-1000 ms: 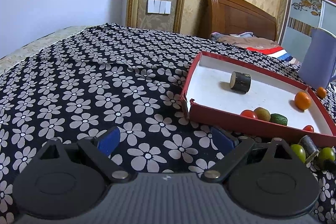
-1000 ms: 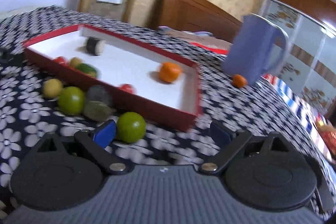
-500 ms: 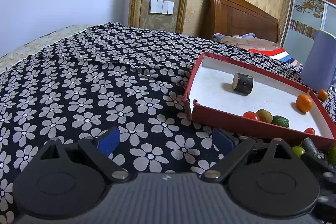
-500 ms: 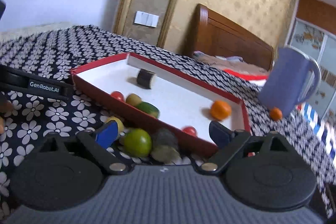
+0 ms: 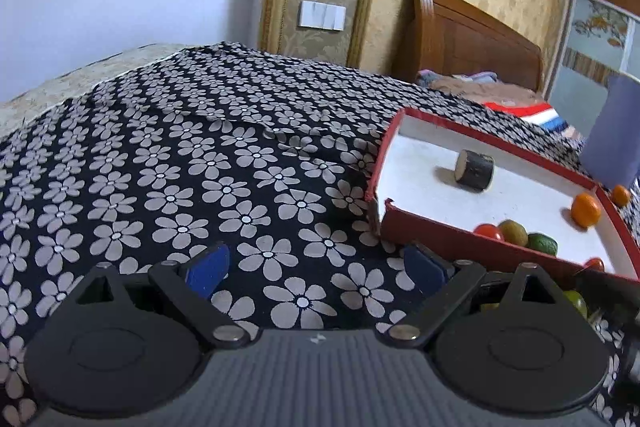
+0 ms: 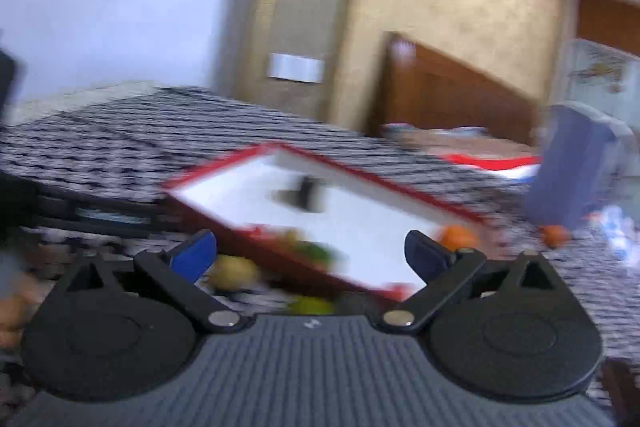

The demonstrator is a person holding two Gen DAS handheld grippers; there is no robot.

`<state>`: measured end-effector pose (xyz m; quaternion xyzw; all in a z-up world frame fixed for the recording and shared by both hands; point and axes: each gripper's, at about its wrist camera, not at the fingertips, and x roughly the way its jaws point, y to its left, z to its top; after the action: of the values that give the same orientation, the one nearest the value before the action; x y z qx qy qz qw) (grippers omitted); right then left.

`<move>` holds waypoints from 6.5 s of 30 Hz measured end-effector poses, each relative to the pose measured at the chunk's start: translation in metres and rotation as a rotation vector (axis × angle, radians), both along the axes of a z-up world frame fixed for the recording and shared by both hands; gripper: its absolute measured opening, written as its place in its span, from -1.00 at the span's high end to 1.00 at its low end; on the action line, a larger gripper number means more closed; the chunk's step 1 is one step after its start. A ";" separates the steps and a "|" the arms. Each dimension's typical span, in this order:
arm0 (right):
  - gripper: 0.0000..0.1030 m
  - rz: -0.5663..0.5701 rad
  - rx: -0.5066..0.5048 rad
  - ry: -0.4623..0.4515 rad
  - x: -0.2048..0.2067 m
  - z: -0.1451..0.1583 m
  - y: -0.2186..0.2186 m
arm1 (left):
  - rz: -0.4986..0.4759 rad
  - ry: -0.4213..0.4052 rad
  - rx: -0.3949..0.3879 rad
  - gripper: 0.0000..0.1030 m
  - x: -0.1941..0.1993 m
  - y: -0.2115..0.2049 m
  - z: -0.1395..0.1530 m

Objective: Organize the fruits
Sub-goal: 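Move both tools back to the remaining fruits beside the tray, then grasp the green round fruit with the right tool while the left tool grasps the yellow fruit, then carry the green fruit with the right tool while the left tool carries the yellow fruit over the tray, then lower the green fruit into the tray and open the right tool while the left tool lowers the yellow fruit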

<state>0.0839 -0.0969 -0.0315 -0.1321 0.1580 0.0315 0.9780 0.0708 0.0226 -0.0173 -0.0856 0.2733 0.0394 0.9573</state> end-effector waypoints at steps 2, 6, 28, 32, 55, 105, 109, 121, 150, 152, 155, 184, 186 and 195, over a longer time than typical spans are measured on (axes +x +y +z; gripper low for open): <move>-0.92 -0.098 -0.080 -0.018 -0.006 -0.003 -0.018 | -0.053 -0.024 0.030 -0.84 -0.007 -0.006 0.005; -0.96 -0.139 0.033 0.094 -0.013 -0.010 -0.065 | -0.140 -0.054 0.139 -0.85 -0.013 -0.031 0.014; -0.02 -0.121 0.170 0.277 0.023 -0.037 -0.106 | -0.321 -0.015 0.270 -0.85 0.008 -0.071 0.002; 0.08 -0.126 0.175 0.274 0.022 -0.037 -0.107 | -0.375 -0.040 0.269 -0.85 0.001 -0.077 0.002; 0.41 -0.157 0.181 0.264 0.023 -0.036 -0.112 | -0.434 0.090 0.169 0.43 0.029 -0.093 -0.006; 0.41 -0.061 0.255 0.087 -0.016 0.006 -0.072 | -0.229 -0.012 0.229 0.54 0.009 -0.089 0.043; 0.41 -0.059 0.253 0.083 -0.015 0.007 -0.071 | -0.229 -0.015 0.231 0.54 0.011 -0.089 0.044; 0.41 -0.048 0.246 0.079 -0.014 0.009 -0.065 | -0.230 -0.020 0.248 0.54 0.012 -0.093 0.046; 0.41 -0.030 0.201 0.059 0.007 0.025 -0.054 | -0.222 -0.018 0.262 0.54 0.030 -0.097 0.054; 0.41 -0.035 0.199 0.058 0.010 0.026 -0.054 | -0.223 -0.017 0.259 0.54 0.032 -0.098 0.055; 0.41 -0.036 0.201 0.055 0.014 0.029 -0.056 | -0.225 -0.016 0.259 0.54 0.037 -0.100 0.057; 0.41 -0.064 0.200 0.073 0.066 0.039 -0.072 | -0.217 -0.005 0.288 0.54 0.087 -0.122 0.060; 0.41 -0.069 0.201 0.076 0.070 0.038 -0.076 | -0.217 0.002 0.284 0.54 0.093 -0.123 0.059; 0.41 -0.084 0.205 0.104 0.090 0.034 -0.081 | -0.214 0.017 0.302 0.54 0.114 -0.132 0.055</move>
<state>0.1743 -0.1783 0.0025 -0.0229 0.2097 0.0133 0.9774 0.1846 -0.1094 0.0378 0.0890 0.2800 -0.0213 0.9556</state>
